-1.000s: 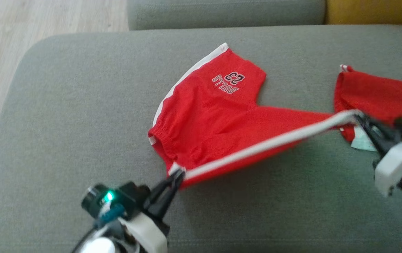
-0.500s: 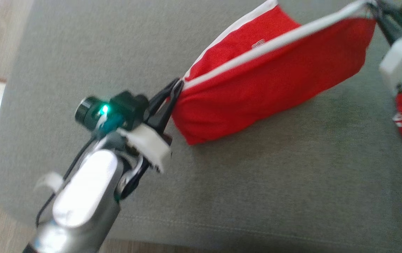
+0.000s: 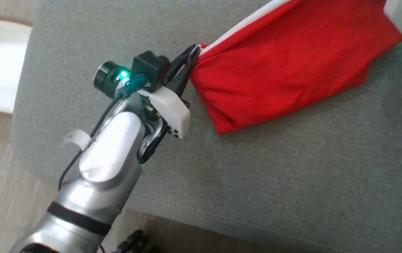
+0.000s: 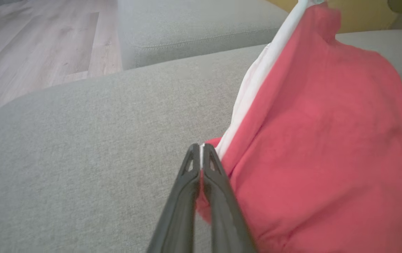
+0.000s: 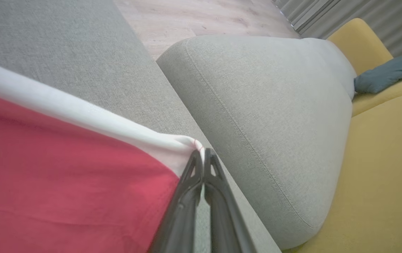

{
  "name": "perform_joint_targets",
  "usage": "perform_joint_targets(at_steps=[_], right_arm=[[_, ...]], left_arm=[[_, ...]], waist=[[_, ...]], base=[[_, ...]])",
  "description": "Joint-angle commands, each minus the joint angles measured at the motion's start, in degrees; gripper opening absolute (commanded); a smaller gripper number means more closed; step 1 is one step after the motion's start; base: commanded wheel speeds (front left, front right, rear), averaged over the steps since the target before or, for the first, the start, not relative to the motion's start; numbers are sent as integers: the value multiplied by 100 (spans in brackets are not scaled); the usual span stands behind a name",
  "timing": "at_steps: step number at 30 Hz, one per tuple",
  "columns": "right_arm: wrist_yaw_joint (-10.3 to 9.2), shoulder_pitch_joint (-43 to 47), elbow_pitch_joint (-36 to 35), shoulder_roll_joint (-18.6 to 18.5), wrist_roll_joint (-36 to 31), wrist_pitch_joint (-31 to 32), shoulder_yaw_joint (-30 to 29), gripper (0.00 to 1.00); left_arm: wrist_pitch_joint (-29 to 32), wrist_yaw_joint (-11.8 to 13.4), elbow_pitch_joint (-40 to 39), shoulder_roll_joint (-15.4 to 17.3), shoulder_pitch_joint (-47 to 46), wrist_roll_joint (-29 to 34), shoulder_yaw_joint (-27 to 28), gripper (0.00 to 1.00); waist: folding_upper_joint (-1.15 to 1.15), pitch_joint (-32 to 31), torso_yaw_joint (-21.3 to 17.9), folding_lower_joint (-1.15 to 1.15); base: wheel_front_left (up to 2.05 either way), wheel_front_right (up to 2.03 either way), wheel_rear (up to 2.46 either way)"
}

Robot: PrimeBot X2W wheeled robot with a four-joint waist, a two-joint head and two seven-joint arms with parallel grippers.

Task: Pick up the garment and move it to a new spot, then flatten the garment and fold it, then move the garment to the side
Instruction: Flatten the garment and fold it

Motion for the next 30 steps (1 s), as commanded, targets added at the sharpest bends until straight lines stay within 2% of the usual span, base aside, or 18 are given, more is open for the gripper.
perform_joint_targets(at_steps=[1, 2, 3, 4, 5, 6, 11, 20, 22, 23, 25, 26, 30], right_arm=[[36, -80, 3, 38, 1, -60, 42, 0], [36, -147, 143, 64, 18, -92, 149, 0], [36, -201, 270, 96, 44, -148, 254, 9], [36, -238, 390, 132, 99, -210, 338, 92], [36, -278, 516, 162, 147, -266, 392, 100], [36, -316, 629, 187, 169, -337, 449, 100], [36, -369, 1106, 433, 384, -895, 270, 100], [36, 230, 1381, 1015, 683, -2449, -960, 100], [36, 473, 1287, 1138, 663, -2589, -1241, 100], [36, 750, 1098, 1250, 623, -2661, -1591, 100], [36, 1063, 804, 1329, 474, -2687, -1932, 100], [36, 1063, 804, 1329, 474, -2687, -1932, 100], [36, 1902, -134, 1495, 14, -2694, -2655, 100]], left_arm=[[-68, -16, -72, 112, -194, 16, 142, 0], [-115, -18, 18, 80, -234, 6, 129, 0], [-153, -19, 115, 48, -272, -8, 116, 1], [-189, -19, 206, 19, -308, -19, 97, 39], [-226, -15, 287, -6, -344, -26, 79, 87], [-260, -6, 364, -29, -376, -36, 65, 100], [-475, 107, 684, -82, -450, -99, 92, 100], [-918, 527, 503, 84, -206, -439, 783, 100], [-948, 647, 284, 123, -67, -515, 1007, 100], [-958, 774, -77, 187, 80, -479, 1228, 100], [-961, 917, -506, 215, 305, -402, 1475, 100], [-961, 917, -506, 215, 305, -402, 1475, 100], [-962, 1041, -1251, 165, 857, -312, 1952, 100]], waist=[[0, 122, 120, -2], [0, 144, 138, -2], [0, 157, 154, -2], [0, 165, 165, -2], [0, 174, 170, -2], [0, 180, 169, -2], [0, 79, 34, -2], [0, -556, -503, -2], [0, -735, -632, -2], [0, -905, -755, -2], [0, -1062, -865, -2], [0, -1062, -865, -2], [0, -1330, -1069, -2]], base=[[0, 0, 0], [0, 0, 0], [0, 0, 0], [0, 0, 0], [0, 0, 0], [0, 0, 0], [0, 0, 0], [0, 0, 0], [0, 0, 0], [0, 0, 0], [0, 0, 0], [0, 0, 0], [0, 0, 0]])
